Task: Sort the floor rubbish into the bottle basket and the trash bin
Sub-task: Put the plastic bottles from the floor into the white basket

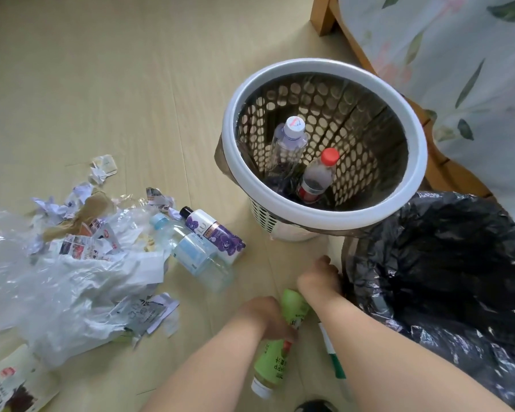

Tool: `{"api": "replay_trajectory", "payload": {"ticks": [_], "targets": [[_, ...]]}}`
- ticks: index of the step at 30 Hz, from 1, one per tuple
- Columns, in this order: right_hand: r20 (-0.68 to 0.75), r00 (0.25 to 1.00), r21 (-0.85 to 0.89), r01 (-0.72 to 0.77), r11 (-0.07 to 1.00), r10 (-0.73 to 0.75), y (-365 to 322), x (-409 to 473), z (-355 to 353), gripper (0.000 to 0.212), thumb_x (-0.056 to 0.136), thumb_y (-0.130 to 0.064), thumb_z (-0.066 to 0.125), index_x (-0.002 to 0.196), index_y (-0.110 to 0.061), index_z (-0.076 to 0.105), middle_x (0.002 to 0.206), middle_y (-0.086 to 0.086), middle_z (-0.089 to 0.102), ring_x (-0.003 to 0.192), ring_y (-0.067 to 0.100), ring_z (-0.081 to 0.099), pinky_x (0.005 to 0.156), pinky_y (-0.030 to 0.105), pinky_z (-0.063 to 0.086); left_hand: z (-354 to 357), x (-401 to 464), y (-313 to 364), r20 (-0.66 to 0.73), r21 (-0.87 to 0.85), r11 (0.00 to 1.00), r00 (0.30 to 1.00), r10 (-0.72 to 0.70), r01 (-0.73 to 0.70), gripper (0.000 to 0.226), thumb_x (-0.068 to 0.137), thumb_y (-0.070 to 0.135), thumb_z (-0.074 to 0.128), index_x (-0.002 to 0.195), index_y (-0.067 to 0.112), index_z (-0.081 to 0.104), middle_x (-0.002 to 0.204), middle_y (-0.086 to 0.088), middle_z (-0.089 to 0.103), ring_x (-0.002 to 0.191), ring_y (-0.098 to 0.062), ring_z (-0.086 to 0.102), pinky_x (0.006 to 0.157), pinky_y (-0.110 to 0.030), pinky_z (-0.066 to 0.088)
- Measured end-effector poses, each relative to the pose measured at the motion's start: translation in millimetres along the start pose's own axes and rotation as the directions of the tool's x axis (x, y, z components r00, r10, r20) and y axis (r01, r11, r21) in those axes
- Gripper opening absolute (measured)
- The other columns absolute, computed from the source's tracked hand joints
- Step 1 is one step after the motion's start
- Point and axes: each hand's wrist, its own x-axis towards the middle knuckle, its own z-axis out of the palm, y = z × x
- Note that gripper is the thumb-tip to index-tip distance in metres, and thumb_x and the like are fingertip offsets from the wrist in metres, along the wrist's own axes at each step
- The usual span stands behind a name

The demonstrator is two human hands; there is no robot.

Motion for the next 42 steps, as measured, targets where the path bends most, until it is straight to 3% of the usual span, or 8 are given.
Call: {"api": "replay_trajectory", "payload": {"ticks": [5, 11, 14, 23, 29, 33, 37, 42], "targets": [[-0.011, 0.999, -0.019, 0.052, 0.998, -0.053, 2.2, -2.8, 10.3, 0.031, 0.09, -0.009, 0.046, 0.12, -0.005, 0.049, 0.128, 0.016, 0.054, 0.12, 0.034, 0.054, 0.094, 0.038, 0.048, -4.3, -2.5, -11.5, 0.034, -0.169, 0.984, 0.998, -0.054, 0.059, 0.02, 0.074, 0.04, 0.065, 0.065, 0.022, 0.062, 0.084, 0.0, 0.068, 0.084, -0.02, 0.067, 0.07, -0.024, 0.048], [0.007, 0.984, -0.018, 0.179, 0.984, -0.179, -12.4, -39.0, -18.3, 0.032, 0.091, -0.008, 0.044, 0.123, -0.007, 0.05, 0.126, 0.012, 0.057, 0.115, 0.031, 0.057, 0.09, 0.036, 0.049, -29.6, -54.2, -43.6, 0.045, -0.317, 0.939, 0.991, -0.128, 0.135, 0.037, 0.078, 0.045, 0.06, 0.102, 0.017, 0.062, 0.098, -0.001, 0.068, 0.082, -0.019, 0.064, 0.07, -0.027, 0.05], [0.025, 0.965, 0.01, 0.261, 0.965, -0.262, -22.2, -66.6, -46.9, 0.027, 0.093, -0.012, 0.048, 0.12, -0.008, 0.053, 0.123, 0.01, 0.058, 0.114, 0.028, 0.058, 0.088, 0.034, 0.048, -49.1, -99.9, -51.9, -0.017, -0.385, 0.914, 0.99, -0.143, 0.126, 0.037, 0.078, 0.044, 0.059, 0.098, 0.014, 0.065, 0.099, -0.006, 0.068, 0.09, -0.023, 0.067, 0.078, -0.027, 0.052], [-0.12, 0.877, 0.041, 0.473, 0.88, -0.466, -35.7, -205.7, -160.6, 0.019, 0.087, -0.017, 0.058, 0.105, -0.013, 0.057, 0.095, 0.003, 0.06, 0.091, 0.021, 0.061, 0.075, 0.033, 0.054, -94.6, -271.6, -54.3, -0.04, -0.68, 0.732, 0.994, -0.097, 0.044, 0.038, 0.072, 0.02, 0.066, 0.106, 0.009, 0.053, 0.079, -0.014, 0.056, 0.053, -0.027, 0.058, 0.051, -0.031, 0.052], [-0.256, 0.798, 0.047, 0.574, 0.817, -0.546, -19.7, -288.6, -232.2, 0.035, 0.083, -0.02, 0.065, 0.114, -0.012, 0.051, 0.095, 0.001, 0.059, 0.089, 0.018, 0.059, 0.073, 0.031, 0.052, -124.3, -371.7, -29.1, -0.234, -0.689, 0.708, 0.972, -0.016, -0.155, 0.028, 0.083, 0.022, 0.065, 0.104, 0.009, 0.053, 0.088, -0.014, 0.06, 0.064, -0.025, 0.06, 0.056, -0.03, 0.053], [-0.376, 0.735, 0.05, 0.624, 0.779, -0.564, -6.1, -319.0, -277.8, 0.033, 0.081, -0.029, 0.069, 0.106, -0.016, 0.052, 0.091, 0.001, 0.059, 0.085, 0.018, 0.059, 0.071, 0.031, 0.054, -150.0, -411.1, -6.3, -0.413, -0.581, 0.761, 0.91, 0.032, -0.29, 0.03, 0.084, 0.021, 0.066, 0.107, 0.008, 0.052, 0.096, -0.018, 0.057, 0.065, -0.026, 0.057, 0.052, -0.028, 0.051], [-0.535, 0.652, 0.015, 0.643, 0.765, -0.537, 2.4, -322.1, -319.6, 0.031, 0.086, -0.035, 0.067, 0.104, -0.016, 0.051, 0.093, 0.001, 0.058, 0.084, 0.021, 0.058, 0.074, 0.036, 0.052, -180.3, -422.9, 21.4, -0.654, -0.423, 0.806, 0.755, 0.046, -0.414, 0.031, 0.081, 0.021, 0.07, 0.101, 0.008, 0.051, 0.103, -0.019, 0.058, 0.07, -0.028, 0.057, 0.051, -0.029, 0.052], [-0.581, 0.641, 0.012, 0.623, 0.782, -0.501, 4.7, -287.2, -341.1, 0.032, 0.089, -0.036, 0.065, 0.103, -0.015, 0.045, 0.097, 0.005, 0.056, 0.089, 0.027, 0.058, 0.075, 0.037, 0.049, -209.7, -396.7, 55.6, -0.806, -0.22, 0.902, 0.59, 0.046, -0.371, 0.046, 0.076, 0.04, 0.074, 0.107, 0.014, 0.053, 0.095, -0.009, 0.064, 0.061, -0.022, 0.062, 0.052, -0.029, 0.052]]}}
